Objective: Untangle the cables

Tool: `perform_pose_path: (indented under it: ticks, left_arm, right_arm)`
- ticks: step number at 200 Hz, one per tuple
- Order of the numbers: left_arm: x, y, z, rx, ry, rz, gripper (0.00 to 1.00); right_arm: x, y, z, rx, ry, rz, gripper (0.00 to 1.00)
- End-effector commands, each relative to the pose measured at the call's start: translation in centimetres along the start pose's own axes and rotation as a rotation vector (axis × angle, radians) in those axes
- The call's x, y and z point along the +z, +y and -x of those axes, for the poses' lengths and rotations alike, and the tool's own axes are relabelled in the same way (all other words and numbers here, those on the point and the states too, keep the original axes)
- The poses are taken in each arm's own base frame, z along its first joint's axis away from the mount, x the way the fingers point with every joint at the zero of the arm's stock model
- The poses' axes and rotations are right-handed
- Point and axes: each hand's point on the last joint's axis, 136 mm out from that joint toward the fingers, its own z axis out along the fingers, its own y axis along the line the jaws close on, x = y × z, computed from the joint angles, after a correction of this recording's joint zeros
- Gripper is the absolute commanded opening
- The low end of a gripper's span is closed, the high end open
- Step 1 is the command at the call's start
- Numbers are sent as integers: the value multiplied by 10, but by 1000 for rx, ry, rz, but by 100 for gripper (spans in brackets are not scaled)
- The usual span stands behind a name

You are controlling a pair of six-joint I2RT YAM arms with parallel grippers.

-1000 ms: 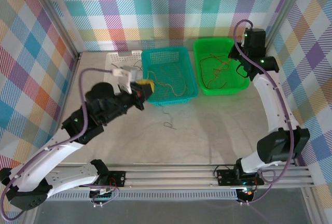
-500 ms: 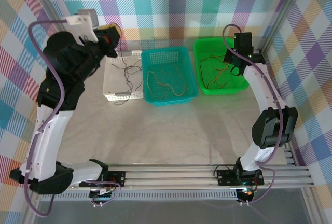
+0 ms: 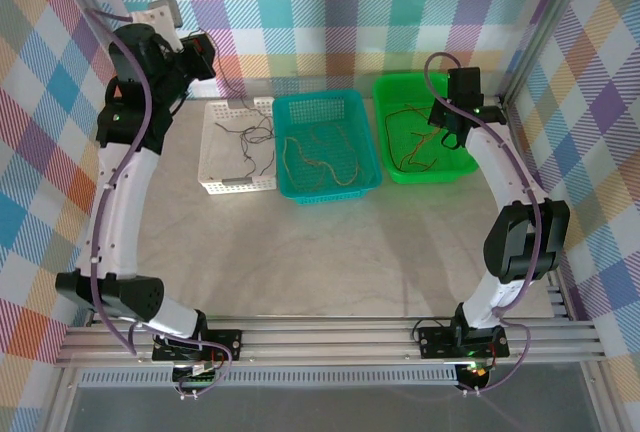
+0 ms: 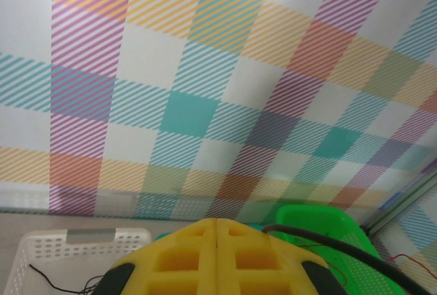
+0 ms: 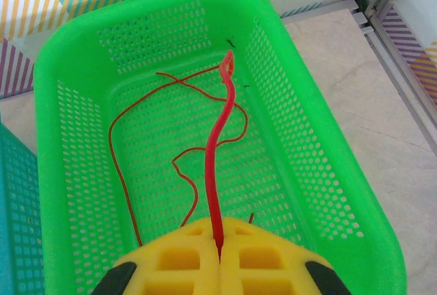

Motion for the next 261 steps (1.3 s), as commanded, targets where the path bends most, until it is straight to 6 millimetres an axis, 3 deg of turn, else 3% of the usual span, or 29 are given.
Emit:
perform_pose_path:
  ticks: [1, 19, 39, 80, 113, 158, 190, 224, 261]
  left_arm:
    - [12, 6, 11, -29, -37, -17, 0]
    - [24, 15, 4, -47, -13, -9, 0]
    - [37, 24, -17, -59, 33, 4, 0]
    - [62, 59, -94, -94, 150, 73, 0]
    - [85, 83, -140, -113, 222, 116, 0]
    - [102, 106, -181, -133, 301, 165, 0]
    - [111, 121, -220, -157, 375, 193, 0]
    - [116, 138, -265, -190, 467, 237, 0]
    - [118, 153, -302, -212, 545, 282, 0]
  right_arm:
    - [5, 0, 0, 10, -9, 11, 0]
    - [7, 0, -3, 14, -6, 11, 0]
    - [15, -2, -9, 14, 13, -3, 0]
    - [35, 1, -31, 18, 94, -4, 0]
    - [60, 11, -55, -3, 257, 13, 0]
    - [80, 23, -83, -9, 402, 55, 0]
    - [91, 25, -101, -13, 492, 57, 3]
    - [90, 30, -101, 16, 506, 75, 14]
    - [74, 32, -81, 39, 454, 88, 26]
